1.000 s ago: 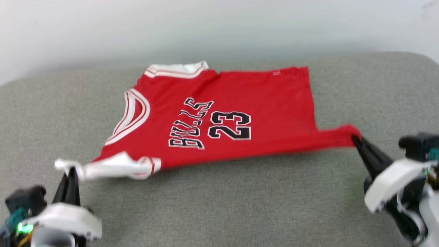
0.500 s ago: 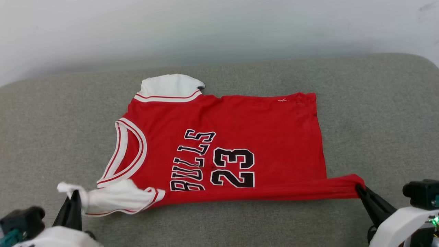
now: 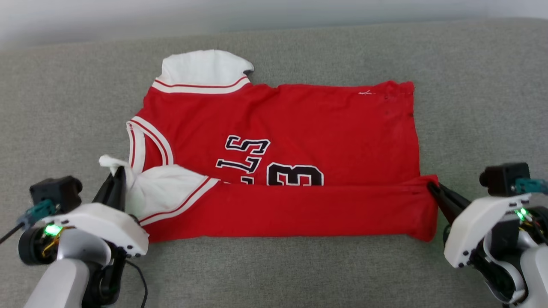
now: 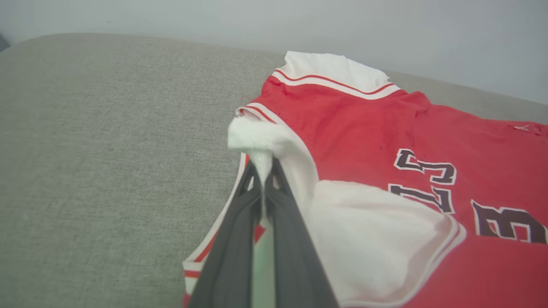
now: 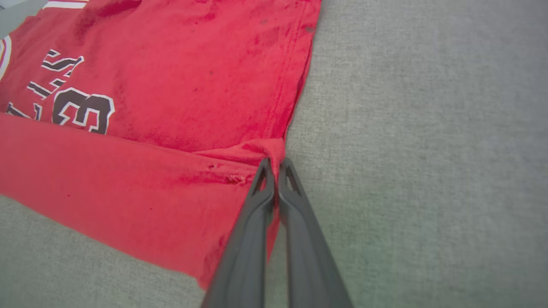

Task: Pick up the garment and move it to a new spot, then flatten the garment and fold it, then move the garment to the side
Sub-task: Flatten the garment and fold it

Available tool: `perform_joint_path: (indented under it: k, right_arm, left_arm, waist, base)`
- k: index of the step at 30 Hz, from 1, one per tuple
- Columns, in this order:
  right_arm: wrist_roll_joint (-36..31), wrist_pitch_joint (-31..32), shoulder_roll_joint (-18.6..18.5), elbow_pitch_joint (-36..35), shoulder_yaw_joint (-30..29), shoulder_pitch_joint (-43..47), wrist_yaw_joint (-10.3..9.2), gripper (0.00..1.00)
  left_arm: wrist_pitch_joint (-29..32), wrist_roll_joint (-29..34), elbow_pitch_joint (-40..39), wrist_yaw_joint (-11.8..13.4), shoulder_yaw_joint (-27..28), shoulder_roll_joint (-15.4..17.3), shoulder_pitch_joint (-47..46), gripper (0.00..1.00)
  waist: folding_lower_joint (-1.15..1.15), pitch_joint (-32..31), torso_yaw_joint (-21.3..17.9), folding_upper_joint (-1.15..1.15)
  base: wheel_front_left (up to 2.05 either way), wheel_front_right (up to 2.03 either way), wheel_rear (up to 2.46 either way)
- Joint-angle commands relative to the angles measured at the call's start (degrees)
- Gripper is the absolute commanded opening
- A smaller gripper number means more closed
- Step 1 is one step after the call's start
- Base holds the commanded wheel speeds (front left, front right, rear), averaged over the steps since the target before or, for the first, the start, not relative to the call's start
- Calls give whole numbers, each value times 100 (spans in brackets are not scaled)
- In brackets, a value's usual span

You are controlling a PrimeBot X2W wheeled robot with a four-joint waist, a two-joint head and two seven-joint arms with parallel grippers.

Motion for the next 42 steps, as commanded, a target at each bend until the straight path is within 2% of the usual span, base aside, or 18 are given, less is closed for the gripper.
perform_joint_path:
  k: [1, 5, 6, 7, 8, 9, 10, 11, 18, 21, 26, 34, 36, 42]
  right_arm:
    - [51, -58, -49, 89, 97, -196, -4, 0]
    - [132, -271, -150, 538, 443, -538, -4, 2]
    - [150, -325, -162, 646, 523, -612, -4, 7]
    - [168, -377, -177, 750, 603, -671, -4, 21]
    - [191, -432, -189, 862, 668, -703, -4, 47]
    - [216, -507, -195, 962, 726, -718, -4, 82]
    - [226, -575, -215, 1037, 783, -734, -4, 100]
    - [249, -640, -232, 1105, 839, -753, -5, 100]
    - [107, -1587, -388, 1130, 852, -623, -4, 100]
    - [-7, -2024, -239, 997, 667, -426, -3, 100]
    - [-250, -2627, 74, 629, 330, -98, -3, 100]
    - [-549, -2686, 490, -28, 113, 359, -3, 100]
    - [-598, -2644, 545, -169, 103, 426, -3, 100]
    - [-667, -2539, 729, -427, -4, 553, -3, 100]
  left_arm:
    - [0, 9, 136, -40, -38, -35, -158, 0]
    - [152, -71, 622, -228, -190, -92, -492, 0]
    - [188, -110, 748, -271, -220, -125, -542, 9]
    - [207, -129, 860, -323, -254, -156, -571, 28]
    - [214, -149, 944, -358, -273, -179, -618, 49]
    - [213, -194, 1037, -394, -280, -206, -656, 78]
    - [209, -224, 1136, -431, -287, -232, -680, 95]
    - [185, -248, 1227, -449, -292, -253, -700, 100]
    - [82, -421, 1569, -508, -116, -171, -537, 100]
    - [185, -494, 1454, -539, -56, -60, -496, 100]
    - [575, -605, 1102, -549, 40, 317, -324, 100]
    - [1910, -913, 554, -644, 72, 1199, 44, 100]
    - [2222, -1059, 481, -585, 128, 1348, 222, 100]
    - [2754, -1474, 383, -458, 222, 1458, 659, 100]
  waist:
    - [-1, 179, 31, 0]
    - [-1, 364, 20, 0]
    - [-1, 388, 13, 0]
    - [-1, 405, 9, 0]
    - [-1, 426, 10, 0]
    - [-1, 440, 12, 0]
    - [-1, 448, 12, 0]
    - [-1, 446, 8, 0]
    - [-1, 181, -44, 0]
    - [-1, -13, -44, 0]
    - [-1, -336, -105, 0]
    - [-1, -641, -300, 0]
    - [-1, -643, -378, 0]
    - [-1, -410, -558, 0]
  base:
    - [0, 0, 0]
    - [0, 0, 0]
    - [0, 0, 0]
    - [0, 0, 0]
    - [0, 0, 0]
    - [0, 0, 0]
    - [0, 0, 0]
    - [0, 0, 0]
    - [0, 0, 0]
    - [0, 0, 0]
    - [0, 0, 0]
    - [0, 0, 0]
    - [0, 0, 0]
    - [0, 0, 0]
